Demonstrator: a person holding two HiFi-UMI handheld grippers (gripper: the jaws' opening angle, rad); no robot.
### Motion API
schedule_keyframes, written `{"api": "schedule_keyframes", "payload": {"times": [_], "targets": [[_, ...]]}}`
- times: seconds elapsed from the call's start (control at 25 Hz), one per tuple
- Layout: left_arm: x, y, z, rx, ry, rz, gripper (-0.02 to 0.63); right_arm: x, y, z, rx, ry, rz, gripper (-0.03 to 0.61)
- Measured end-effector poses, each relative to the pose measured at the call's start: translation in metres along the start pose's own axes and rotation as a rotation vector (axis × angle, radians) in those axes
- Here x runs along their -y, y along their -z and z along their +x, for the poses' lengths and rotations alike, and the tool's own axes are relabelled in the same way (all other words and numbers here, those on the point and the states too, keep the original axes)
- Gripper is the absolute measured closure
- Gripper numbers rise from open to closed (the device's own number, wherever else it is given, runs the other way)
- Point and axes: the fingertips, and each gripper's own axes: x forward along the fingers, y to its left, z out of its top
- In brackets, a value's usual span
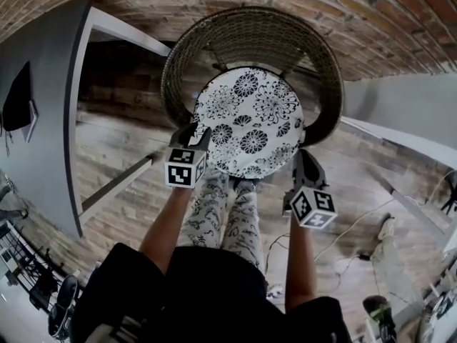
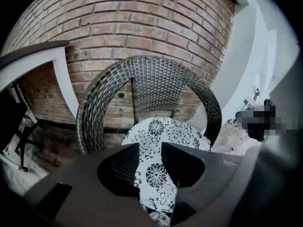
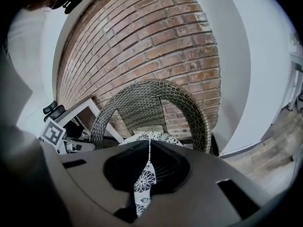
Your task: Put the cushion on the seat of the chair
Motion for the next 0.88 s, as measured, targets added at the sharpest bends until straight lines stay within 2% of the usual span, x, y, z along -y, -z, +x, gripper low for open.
{"api": "schedule_keyframes", "payload": {"times": [0.16,0.28,0.52,0.76,0.88], "targets": [[0.009,-0.028,-0.017,0.054,0.015,0.001,0.518,-0.002,-0.016,-0.01,0.025,0.008,0.013,0.577],[0.014,-0.048,-0.032,0.095,0.018,0.02,0.597,-0.006,-0.029,-0.017,0.052,0.002,0.024,0.577],[0.032,-0.087,-0.067,0.176,0.063,0.044,0.604,-0.019,-0.066,-0.04,0.127,-0.012,0.033,0.577],[0.066,-0.117,-0.097,0.226,0.206,0.068,0.604,-0.032,-0.093,-0.062,0.165,-0.027,0.04,0.578],[0.078,-0.134,-0.112,0.256,0.243,0.082,0.604,-0.039,-0.105,-0.072,0.18,-0.03,0.032,0.578]]}}
